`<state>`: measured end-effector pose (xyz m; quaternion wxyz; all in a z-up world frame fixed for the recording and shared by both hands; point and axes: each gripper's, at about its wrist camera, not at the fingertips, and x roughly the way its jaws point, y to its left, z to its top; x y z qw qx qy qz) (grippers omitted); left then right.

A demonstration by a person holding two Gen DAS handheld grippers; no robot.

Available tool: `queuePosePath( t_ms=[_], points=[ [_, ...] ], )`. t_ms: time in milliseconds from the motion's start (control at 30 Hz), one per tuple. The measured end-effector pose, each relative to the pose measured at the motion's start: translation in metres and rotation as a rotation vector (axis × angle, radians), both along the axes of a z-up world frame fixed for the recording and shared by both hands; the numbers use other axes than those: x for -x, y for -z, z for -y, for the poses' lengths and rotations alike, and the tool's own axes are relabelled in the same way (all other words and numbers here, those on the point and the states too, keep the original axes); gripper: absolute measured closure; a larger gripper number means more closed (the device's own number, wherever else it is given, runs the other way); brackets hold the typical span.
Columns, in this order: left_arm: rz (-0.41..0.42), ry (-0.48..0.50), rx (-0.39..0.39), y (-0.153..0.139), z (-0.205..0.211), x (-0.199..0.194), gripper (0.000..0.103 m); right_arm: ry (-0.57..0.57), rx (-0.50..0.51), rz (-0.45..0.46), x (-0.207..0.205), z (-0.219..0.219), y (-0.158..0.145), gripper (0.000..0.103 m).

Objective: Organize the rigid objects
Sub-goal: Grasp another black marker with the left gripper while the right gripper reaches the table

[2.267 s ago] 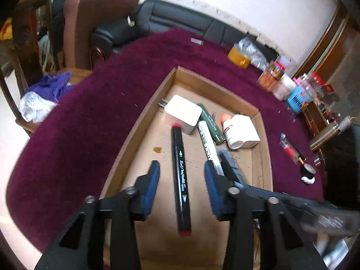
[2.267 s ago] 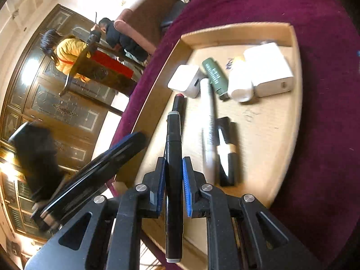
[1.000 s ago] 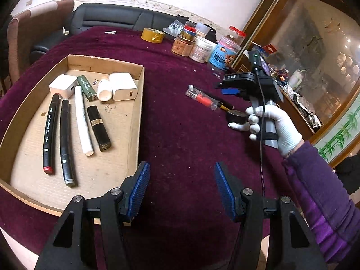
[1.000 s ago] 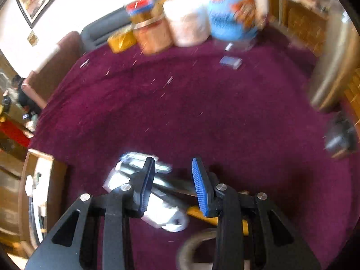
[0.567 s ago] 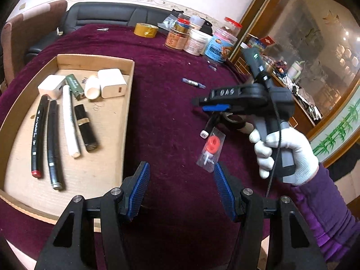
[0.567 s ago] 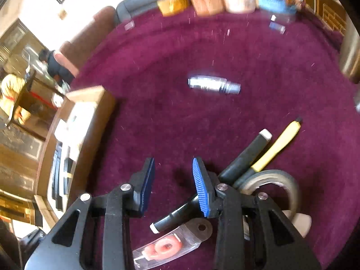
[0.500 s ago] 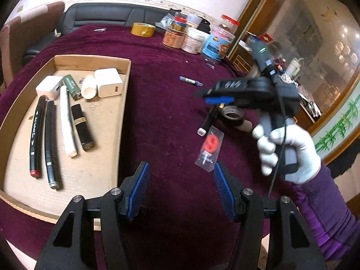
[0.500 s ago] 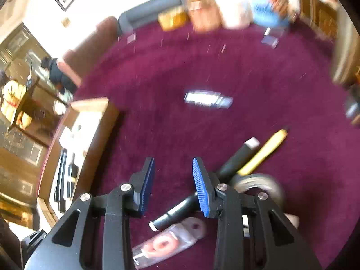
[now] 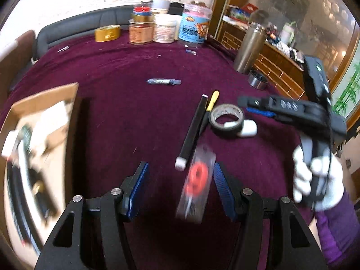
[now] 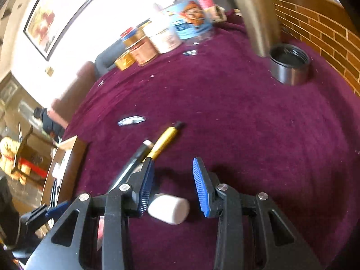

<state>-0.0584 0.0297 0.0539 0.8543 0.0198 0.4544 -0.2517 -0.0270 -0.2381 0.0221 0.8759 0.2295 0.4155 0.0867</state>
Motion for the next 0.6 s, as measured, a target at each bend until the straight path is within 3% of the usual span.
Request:
queuePosePath(
  t_ms=[100, 200, 233, 267, 300, 367, 600],
  points=[
    [-0.033, 0.041, -0.012, 0.008, 0.022, -0.027, 0.051, 0.01, -0.05, -0.022, 0.0, 0.011, 0.01, 0.07],
    [-0.056, 0.082, -0.075, 0.022, 0.045, -0.047, 0.055, 0.013, -0.069, 0.005, 0.005, 0.017, 0.006, 0.07],
    [-0.073, 0.086, -0.103, 0.03, 0.05, -0.054, 0.061, 0.004, -0.066, 0.001, 0.004, 0.016, 0.007, 0.07],
    [-0.038, 0.079, -0.105, 0.028, 0.05, -0.054, 0.076, -0.01, -0.056, -0.005, 0.004, 0.013, 0.007, 0.07],
    [-0.061, 0.082, -0.095, 0.029, 0.047, -0.056, 0.09, -0.017, -0.044, -0.005, 0.004, 0.01, 0.006, 0.07],
    [-0.087, 0.061, -0.067, 0.026, 0.035, -0.058, 0.092, -0.034, -0.015, 0.003, 0.005, 0.004, 0.004, 0.07],
    [-0.085, 0.016, -0.102, 0.026, 0.014, -0.044, 0.092, -0.062, -0.004, -0.006, 0.002, -0.001, 0.008, 0.07]
  ],
)
